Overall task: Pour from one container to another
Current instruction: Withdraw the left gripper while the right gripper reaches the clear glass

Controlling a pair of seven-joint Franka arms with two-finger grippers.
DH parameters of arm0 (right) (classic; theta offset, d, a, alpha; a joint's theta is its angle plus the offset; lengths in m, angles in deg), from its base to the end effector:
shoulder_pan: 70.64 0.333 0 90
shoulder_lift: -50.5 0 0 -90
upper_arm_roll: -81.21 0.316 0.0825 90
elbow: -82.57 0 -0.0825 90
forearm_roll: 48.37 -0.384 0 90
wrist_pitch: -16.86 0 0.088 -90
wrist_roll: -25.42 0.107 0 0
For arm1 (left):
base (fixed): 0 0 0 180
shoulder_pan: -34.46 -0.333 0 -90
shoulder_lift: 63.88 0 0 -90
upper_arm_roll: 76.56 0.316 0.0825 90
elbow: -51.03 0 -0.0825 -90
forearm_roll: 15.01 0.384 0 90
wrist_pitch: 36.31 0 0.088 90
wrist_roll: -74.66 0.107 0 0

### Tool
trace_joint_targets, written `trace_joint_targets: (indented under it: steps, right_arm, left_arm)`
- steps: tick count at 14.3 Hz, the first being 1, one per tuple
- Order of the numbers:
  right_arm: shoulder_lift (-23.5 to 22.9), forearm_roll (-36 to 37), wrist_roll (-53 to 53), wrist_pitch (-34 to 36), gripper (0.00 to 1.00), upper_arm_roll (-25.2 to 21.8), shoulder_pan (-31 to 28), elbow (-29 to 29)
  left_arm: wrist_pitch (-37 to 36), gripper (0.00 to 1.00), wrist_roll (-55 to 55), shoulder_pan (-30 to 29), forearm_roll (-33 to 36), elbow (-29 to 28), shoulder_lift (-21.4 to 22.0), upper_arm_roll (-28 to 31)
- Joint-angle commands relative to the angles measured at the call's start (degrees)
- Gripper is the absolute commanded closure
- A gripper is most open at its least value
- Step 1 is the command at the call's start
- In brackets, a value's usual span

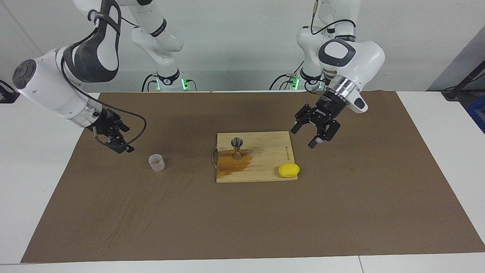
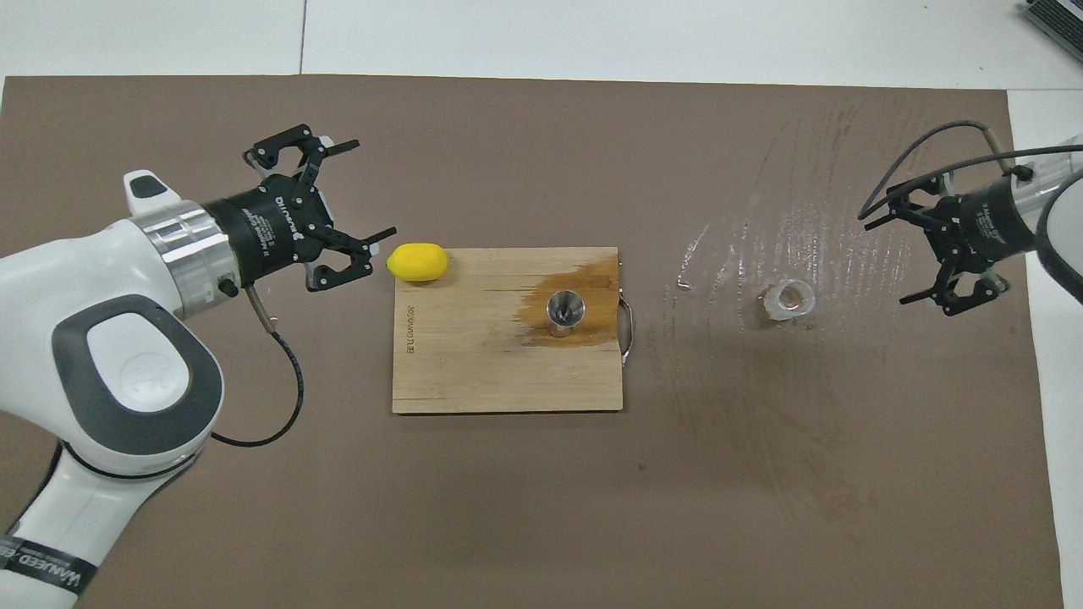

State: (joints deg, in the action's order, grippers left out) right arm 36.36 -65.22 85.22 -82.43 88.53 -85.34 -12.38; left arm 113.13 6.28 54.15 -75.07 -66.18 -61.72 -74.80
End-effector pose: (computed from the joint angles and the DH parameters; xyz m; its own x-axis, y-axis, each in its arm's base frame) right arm 0.6142 -0.0591 0.4569 0.2985 -0.8875 -0.3512 -0.9479 -0.3186 -0.0005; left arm 0.5594 -0.1613 0.5157 0.1280 0.7344 -0.6665 0.8541 0.2600 0.4505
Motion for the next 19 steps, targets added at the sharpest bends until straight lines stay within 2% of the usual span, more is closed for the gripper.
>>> trace_joint_targets:
  steps: [1,5,9,10,14,16,19]
  right_arm:
    - [-0.01,-4.76,1.89,-6.16,0.00,0.50,-1.81,-6.02]
    - [-2.20,-10.91,1.01,-12.59,0.00,0.50,-3.14,-10.87]
    - [-8.26,-16.89,-3.98,-14.35,0.00,0.50,-5.42,-10.96]
    - [-9.41,-17.95,-6.43,-14.53,0.00,0.50,-5.68,-10.96]
    - [-10.91,-20.67,-7.86,-16.55,0.00,0.58,-5.69,-12.10]
    - [-10.13,-23.13,-9.26,-17.95,0.00,0.58,-5.34,-15.60]
    - [-9.07,-25.95,-10.93,-18.22,0.02,0.58,-5.16,-18.52]
  left_arm:
    - [-4.15,0.00,0.26,-5.60,10.98,2.33,0.13,-0.45]
    - [-6.88,0.00,0.35,-10.54,32.68,6.11,-0.14,-0.45]
    - [-16.17,0.00,5.85,-11.86,53.52,10.24,-0.32,-0.36]
    - [-18.37,0.00,11.37,-11.95,55.48,10.94,-0.32,-0.27]
    - [-30.93,0.00,41.75,-14.50,56.28,14.98,-0.84,-0.27]
    - [-37.17,0.00,55.57,-15.37,57.60,16.13,-0.67,-0.27]
    - [-45.18,0.00,64.94,-15.64,57.61,17.01,-0.23,-0.18]
